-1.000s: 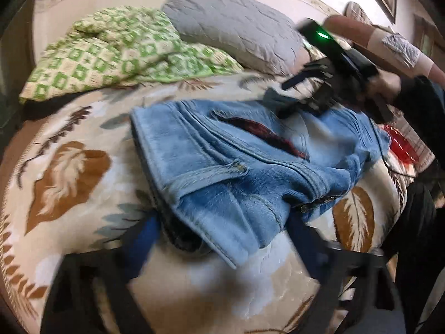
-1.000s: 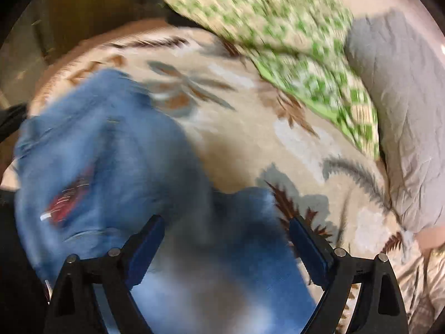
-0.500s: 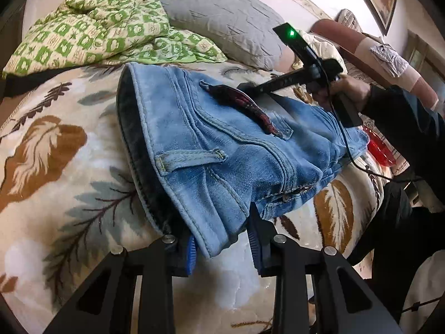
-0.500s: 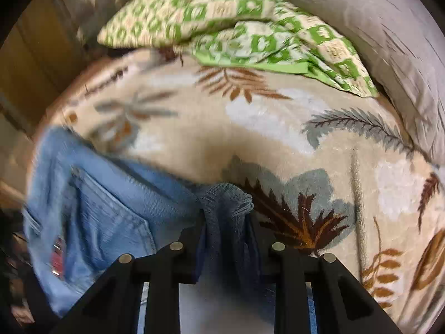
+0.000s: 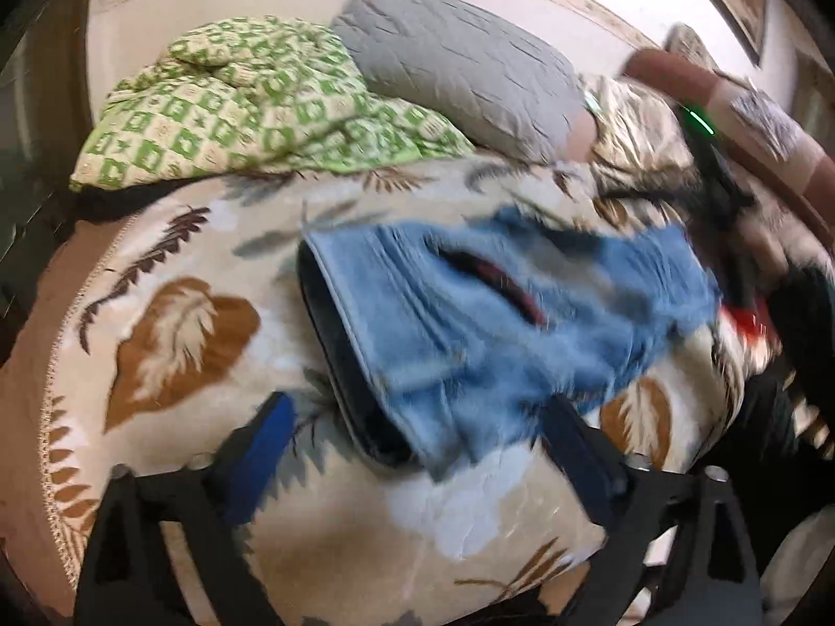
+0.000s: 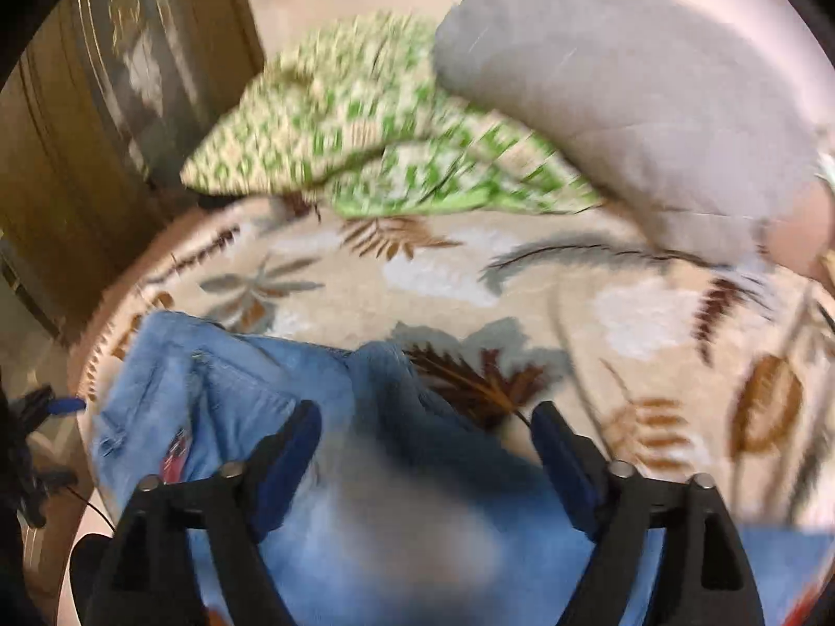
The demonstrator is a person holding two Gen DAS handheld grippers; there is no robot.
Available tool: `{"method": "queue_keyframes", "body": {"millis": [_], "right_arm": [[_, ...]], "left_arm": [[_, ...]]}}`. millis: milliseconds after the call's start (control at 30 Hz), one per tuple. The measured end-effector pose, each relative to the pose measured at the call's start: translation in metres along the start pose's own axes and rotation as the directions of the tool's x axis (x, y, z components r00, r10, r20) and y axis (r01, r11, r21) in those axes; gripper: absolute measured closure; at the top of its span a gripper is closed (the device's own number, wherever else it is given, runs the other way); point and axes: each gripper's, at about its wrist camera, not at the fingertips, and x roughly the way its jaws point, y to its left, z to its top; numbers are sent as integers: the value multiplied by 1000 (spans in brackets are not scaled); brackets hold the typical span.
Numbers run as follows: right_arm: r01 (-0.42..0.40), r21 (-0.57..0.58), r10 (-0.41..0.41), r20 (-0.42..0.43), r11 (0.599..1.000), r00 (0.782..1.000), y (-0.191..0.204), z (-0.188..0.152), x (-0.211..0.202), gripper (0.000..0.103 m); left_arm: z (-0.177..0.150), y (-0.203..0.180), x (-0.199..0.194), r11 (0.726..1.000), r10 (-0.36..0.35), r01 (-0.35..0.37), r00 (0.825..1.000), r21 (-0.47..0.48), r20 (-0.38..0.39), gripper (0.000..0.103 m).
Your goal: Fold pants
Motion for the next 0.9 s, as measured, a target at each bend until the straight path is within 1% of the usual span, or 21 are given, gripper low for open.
{"method": "queue_keyframes", "body": {"millis": [67,133,200,300,333,367,400,467,533,600,633,667,700,733,767,833,900], "right_arm": [[6,66,-9,50,998,999,-5,-26,-33,6],[1,155,-11,67,988,998,-12,-57,-58,0],[7,238,-29,89,971,996,-20,-87,-77,0],[64,359,-106,97,931,990,-32,-133,-100,0],[95,415,-146,92,905,985,-38,-152,-108,0],[108,456,-167,93,884,981,-44,-165,-115,0],[114,500,-187,97,858,978,-50,-178,-121,0],[129,602,-235,101,788,967,-67,-205,-133,0],[103,699,-253,114,708,961,-89,-226,-142,0],[80,775,-277,125,626,953,-110,-241,-146,0],[80,799,-296,126,596,947,-119,-246,-148,0],[80,815,-308,125,574,943,-126,-249,-148,0],[74,837,-320,124,541,939,-134,-253,-147,0],[63,857,-317,121,512,941,-140,-256,-144,0],[49,868,-311,123,493,942,-146,-258,-141,0],[34,893,-312,121,449,942,-158,-263,-136,0],[21,900,-322,134,436,937,-166,-263,-136,0]], "left_arm": [[22,-5,-1,999,-29,29,1000,-38,4,0],[44,-17,4,998,-53,53,999,-37,6,0],[69,-44,16,997,-70,70,998,15,1,0],[104,-88,42,988,-112,116,993,106,-44,0],[120,-113,55,979,-128,137,989,153,-69,0],[128,-129,62,970,-143,157,986,184,-86,0],[141,-153,76,956,-161,184,980,228,-116,0],[159,-190,96,932,-191,229,969,281,-155,0],[176,-229,118,907,-225,279,954,314,-198,0],[191,-269,144,885,-241,316,939,341,-244,0],[197,-287,158,876,-248,336,929,346,-275,0],[201,-301,169,872,-250,349,920,344,-301,0],[206,-317,185,868,-246,362,908,341,-338,0],[208,-329,197,865,-235,364,902,345,-361,0],[209,-344,211,859,-219,365,896,358,-387,0],[209,-368,236,838,-191,374,883,396,-429,0],[206,-388,258,815,-166,385,871,434,-462,0]]}}
